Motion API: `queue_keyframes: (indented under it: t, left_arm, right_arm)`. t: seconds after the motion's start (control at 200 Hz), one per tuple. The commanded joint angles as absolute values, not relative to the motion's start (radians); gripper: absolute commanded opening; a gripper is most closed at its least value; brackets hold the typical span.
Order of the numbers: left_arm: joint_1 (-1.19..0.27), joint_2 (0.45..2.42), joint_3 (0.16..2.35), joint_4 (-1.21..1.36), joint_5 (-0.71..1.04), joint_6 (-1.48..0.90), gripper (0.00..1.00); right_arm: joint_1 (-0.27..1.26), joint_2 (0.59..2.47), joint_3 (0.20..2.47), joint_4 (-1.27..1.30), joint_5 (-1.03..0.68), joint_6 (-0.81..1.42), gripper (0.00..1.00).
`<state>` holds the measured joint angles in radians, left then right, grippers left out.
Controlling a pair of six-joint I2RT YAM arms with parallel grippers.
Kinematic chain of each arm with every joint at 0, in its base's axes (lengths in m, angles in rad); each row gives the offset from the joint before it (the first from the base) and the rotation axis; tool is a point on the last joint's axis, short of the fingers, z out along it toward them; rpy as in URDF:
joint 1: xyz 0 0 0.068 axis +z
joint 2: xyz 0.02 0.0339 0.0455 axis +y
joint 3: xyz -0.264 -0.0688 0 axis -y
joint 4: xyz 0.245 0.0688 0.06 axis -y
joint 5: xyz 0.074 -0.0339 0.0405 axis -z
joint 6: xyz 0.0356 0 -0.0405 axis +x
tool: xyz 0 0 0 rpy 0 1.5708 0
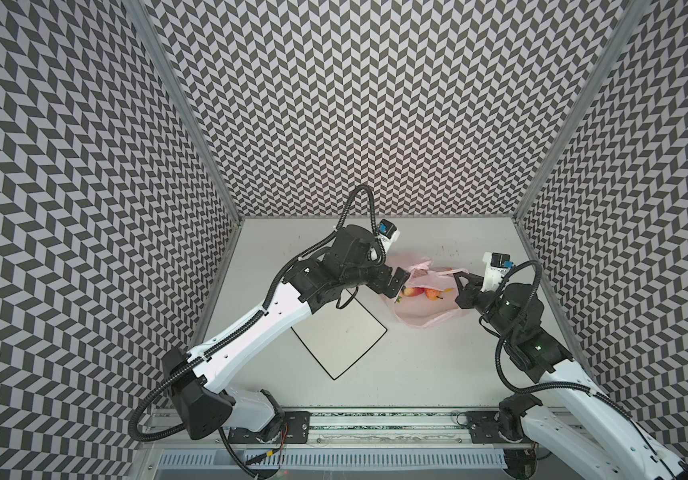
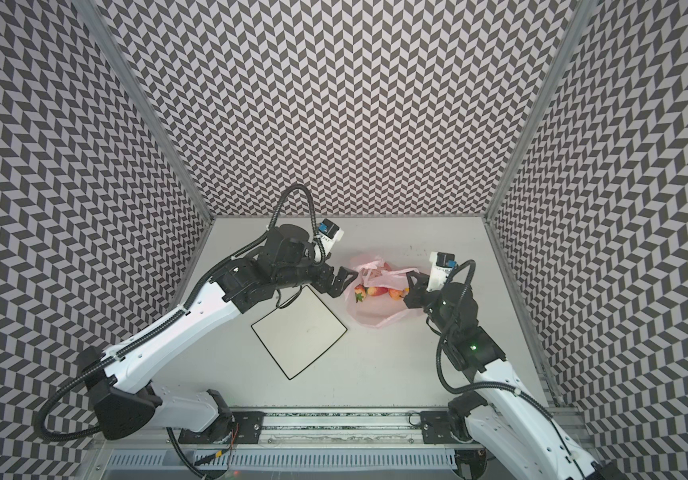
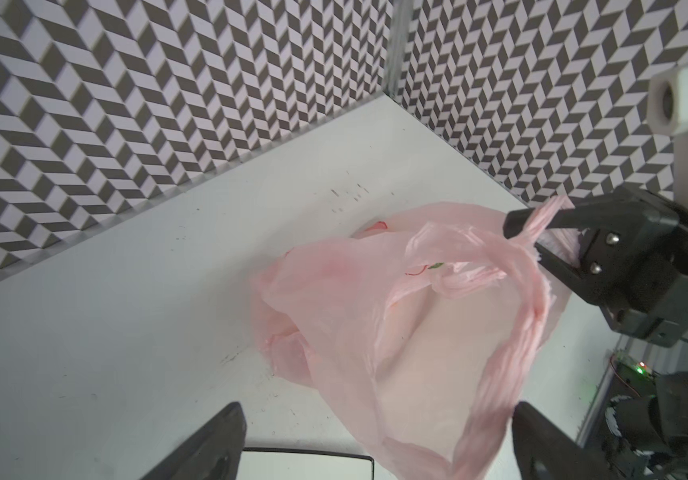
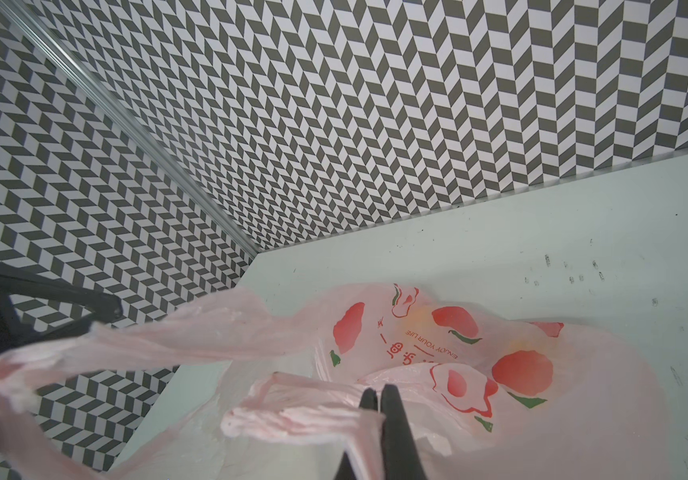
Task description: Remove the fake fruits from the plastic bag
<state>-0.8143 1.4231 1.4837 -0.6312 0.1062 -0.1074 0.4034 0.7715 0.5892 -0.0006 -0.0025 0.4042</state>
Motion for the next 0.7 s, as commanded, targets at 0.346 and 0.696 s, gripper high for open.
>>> queue_keyframes:
  t: [0.346, 0.696]
  left_arm:
    - [-0.890, 1.595, 1.691, -0.759, 0.102, 0.119, 0.99]
    - [-0.875, 1.582, 1.599, -0.563, -0.118, 0.016, 0.13]
  right_arm:
    - [0.409, 0.761, 0.613, 0.027, 0.031, 0.419, 0.00]
    - [0.408, 0.723, 0.630, -0.090, 0.113, 0.466, 0.00]
